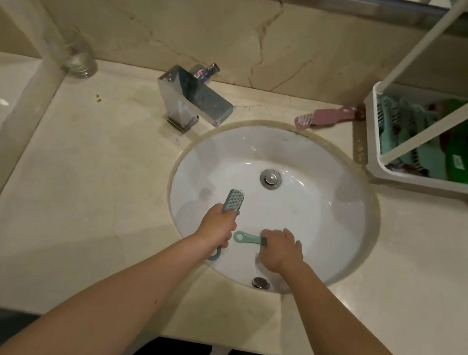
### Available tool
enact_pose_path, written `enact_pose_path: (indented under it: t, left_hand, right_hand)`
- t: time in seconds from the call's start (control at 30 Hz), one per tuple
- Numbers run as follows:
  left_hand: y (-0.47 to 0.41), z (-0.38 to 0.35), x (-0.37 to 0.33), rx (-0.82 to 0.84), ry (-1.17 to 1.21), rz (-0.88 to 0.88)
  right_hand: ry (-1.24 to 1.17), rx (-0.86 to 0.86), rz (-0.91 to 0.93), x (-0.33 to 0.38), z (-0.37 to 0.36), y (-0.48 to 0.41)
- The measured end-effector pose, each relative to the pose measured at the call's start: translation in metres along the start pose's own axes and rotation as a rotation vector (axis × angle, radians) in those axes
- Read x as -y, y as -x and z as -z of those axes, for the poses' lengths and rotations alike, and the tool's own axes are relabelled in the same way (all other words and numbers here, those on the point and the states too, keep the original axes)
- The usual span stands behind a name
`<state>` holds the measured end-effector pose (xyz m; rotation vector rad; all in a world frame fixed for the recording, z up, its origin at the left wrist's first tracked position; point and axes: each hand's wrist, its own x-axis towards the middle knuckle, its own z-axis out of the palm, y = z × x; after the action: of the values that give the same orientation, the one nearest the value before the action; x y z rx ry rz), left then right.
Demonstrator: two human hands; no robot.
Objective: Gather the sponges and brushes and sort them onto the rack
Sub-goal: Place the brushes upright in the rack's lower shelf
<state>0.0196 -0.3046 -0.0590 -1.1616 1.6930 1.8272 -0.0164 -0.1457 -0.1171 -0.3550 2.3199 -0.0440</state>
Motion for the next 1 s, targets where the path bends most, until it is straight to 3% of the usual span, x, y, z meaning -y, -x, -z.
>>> enact_pose_path:
  t: [0.27, 0.53, 0.7, 1.0]
  left_hand:
    - [0.001, -0.010, 0.007, 0.022, -0.074, -0.022]
    - [0.003, -0.021, -0.001, -0.015, -0.250, -0.204]
    - [0.012, -0.028, -0.019, 0.010, -0.379, -0.326]
    - [0.043, -0.077, -0.046, 0.193, -0.375, -0.377]
  right_hand:
    - [0.158, -0.081, 0.006, -0.001, -0.005, 0.003]
    - [-0.229, -0.070, 0.089, -0.002, 0.023, 0.020]
    - [-0.189, -0.292, 0.098, -0.004, 0.053, 0.040]
    - [-0.443, -0.532, -0.065, -0.055, 0.088, 0.076]
